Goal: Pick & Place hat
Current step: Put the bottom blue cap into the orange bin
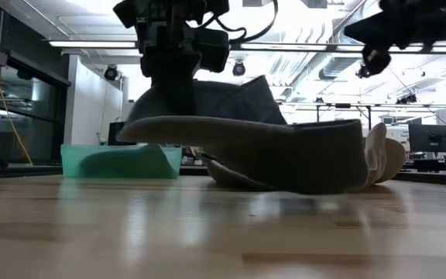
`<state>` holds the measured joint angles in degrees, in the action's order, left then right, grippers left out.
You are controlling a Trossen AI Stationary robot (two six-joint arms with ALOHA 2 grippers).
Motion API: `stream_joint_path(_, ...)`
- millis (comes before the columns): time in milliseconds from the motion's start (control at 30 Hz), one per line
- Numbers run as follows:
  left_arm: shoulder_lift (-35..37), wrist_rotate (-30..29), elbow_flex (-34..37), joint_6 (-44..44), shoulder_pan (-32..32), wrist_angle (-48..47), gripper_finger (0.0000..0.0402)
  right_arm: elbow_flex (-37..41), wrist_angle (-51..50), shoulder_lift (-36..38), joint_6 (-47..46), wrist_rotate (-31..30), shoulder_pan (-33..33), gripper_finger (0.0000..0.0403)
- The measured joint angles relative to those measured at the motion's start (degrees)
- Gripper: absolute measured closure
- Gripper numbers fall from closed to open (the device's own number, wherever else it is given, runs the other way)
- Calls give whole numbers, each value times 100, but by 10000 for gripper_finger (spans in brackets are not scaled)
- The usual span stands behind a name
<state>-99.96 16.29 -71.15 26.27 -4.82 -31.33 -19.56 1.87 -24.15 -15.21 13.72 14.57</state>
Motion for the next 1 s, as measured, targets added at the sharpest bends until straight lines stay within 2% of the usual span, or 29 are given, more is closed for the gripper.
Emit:
stream_joint_path(167,0,-55,-257,-106,0,-142,401,-623,-139,-1420,277,54,-392,402)
stream_joint_path(300,2,-174,-470,-219,68,-456,401,-990,-171,-2310,866,-210,-596,402)
stream_joint_path(467,2,-264,-590,-259,244,-671,401,-1379,-344,-2927,732,-326,-615,402)
stream_joint_path(567,4,-281,-592,-261,341,-657,401,-1510,-639,-3158,646,-111,-610,388)
stream_joint_path(700,87,-280,-596,-304,385,-697,401,-1568,-884,-3349,623,38,-617,340)
stream_joint_path(1000,81,-427,-880,-515,372,-802,401,-1573,-602,-3628,975,-51,-675,183)
